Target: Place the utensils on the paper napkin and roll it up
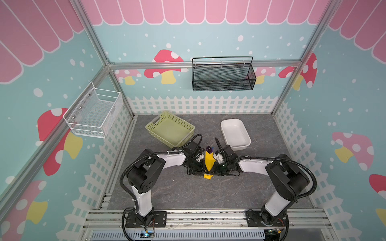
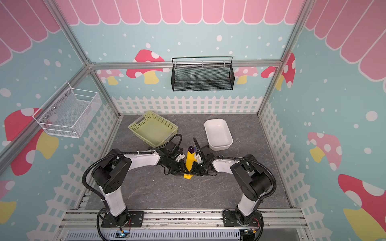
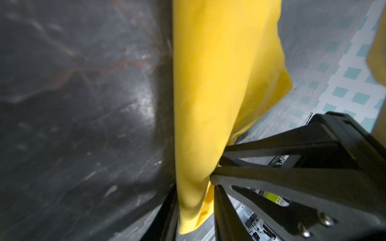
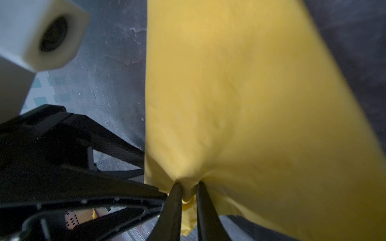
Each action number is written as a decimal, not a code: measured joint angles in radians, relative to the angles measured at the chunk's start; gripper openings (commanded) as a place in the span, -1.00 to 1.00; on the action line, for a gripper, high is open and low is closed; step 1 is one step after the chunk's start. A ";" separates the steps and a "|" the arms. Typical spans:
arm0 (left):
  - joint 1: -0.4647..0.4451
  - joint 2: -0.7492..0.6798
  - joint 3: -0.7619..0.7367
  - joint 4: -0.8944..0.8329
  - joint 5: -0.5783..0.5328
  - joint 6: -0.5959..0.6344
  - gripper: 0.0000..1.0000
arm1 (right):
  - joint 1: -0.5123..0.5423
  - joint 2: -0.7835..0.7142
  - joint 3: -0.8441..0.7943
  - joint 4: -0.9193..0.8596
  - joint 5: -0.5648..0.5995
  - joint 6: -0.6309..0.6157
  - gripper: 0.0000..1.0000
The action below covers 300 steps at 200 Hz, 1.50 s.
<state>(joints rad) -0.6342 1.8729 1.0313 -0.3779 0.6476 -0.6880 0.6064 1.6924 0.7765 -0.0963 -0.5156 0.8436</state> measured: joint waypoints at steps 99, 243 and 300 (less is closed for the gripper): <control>0.006 -0.003 -0.027 0.035 0.008 0.003 -0.60 | -0.004 -0.009 -0.017 0.022 -0.008 0.010 -0.63; 0.096 0.100 0.153 -0.004 -0.050 0.071 -0.34 | -0.005 -0.011 -0.018 0.022 -0.010 0.014 -0.63; 0.103 0.165 0.254 -0.062 -0.045 0.127 -0.32 | -0.012 -0.011 -0.022 0.023 -0.021 0.014 -0.62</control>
<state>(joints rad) -0.5312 2.0377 1.2858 -0.4400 0.6022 -0.5606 0.5945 1.6817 0.7544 -0.0734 -0.5362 0.8577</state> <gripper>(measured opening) 0.338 0.188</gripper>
